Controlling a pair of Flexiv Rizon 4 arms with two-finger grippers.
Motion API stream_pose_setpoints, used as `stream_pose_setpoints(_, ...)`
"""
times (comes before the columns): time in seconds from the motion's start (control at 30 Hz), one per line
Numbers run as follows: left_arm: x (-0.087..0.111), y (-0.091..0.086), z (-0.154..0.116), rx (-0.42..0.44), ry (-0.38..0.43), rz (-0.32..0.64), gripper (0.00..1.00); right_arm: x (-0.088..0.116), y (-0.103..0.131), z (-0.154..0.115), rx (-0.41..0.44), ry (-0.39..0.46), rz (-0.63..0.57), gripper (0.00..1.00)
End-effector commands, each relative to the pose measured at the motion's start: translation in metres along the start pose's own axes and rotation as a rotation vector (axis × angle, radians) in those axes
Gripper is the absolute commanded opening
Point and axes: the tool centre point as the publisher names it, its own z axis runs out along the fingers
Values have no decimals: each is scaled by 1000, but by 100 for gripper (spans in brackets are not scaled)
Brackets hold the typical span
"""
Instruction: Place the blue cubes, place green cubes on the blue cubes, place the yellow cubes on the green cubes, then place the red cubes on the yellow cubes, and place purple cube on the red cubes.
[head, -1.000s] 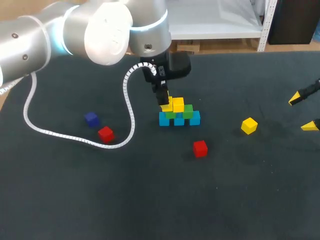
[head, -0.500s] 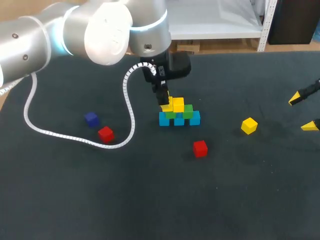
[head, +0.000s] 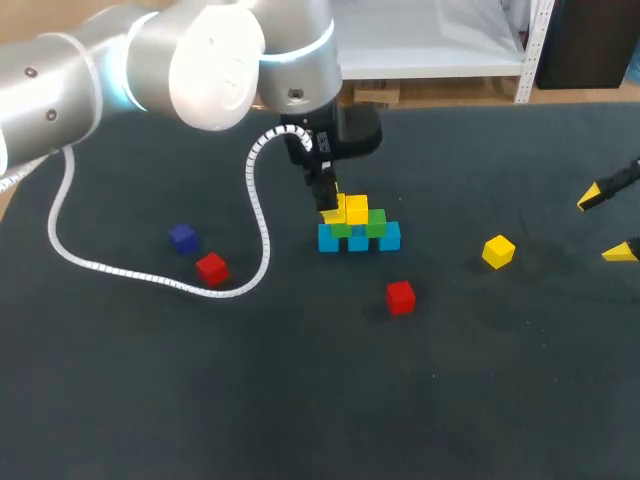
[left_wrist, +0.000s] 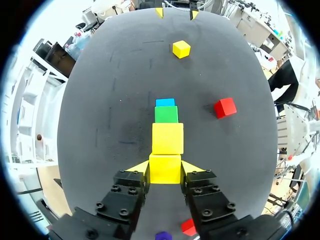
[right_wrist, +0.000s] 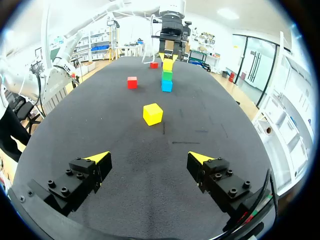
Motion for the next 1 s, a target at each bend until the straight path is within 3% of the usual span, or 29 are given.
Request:
stream_pose_setpoints(0.03,-1,4,0,8,4,1,34,0,0,0,0,-1,-1,100)
stream_pose_setpoints(0.2,-2,4,0,10,3,2,41,0,0,0,0,-1,-1,100)
stream_pose_setpoints(0.57,-2,4,0,12,4,-1,45,0,0,0,0,-1,-1,100)
stream_pose_setpoints(0.6,-1,4,0,11,4,-3,48,0,0,0,0,-1,-1,100)
stream_pose_setpoints(0.63,-1,4,-1,11,6,-4,57,0,0,0,0,-1,-1,100)
stream_pose_setpoints(0.7,1,3,-6,-5,3,5,95,0,0,0,0,-1,-1,100)
stream_pose_setpoints(0.73,2,3,-8,-7,3,7,100,0,0,0,0,-1,-1,100)
stream_pose_setpoints(1.0,19,-3,-34,-56,-51,39,100,0,0,0,0,-1,-1,100)
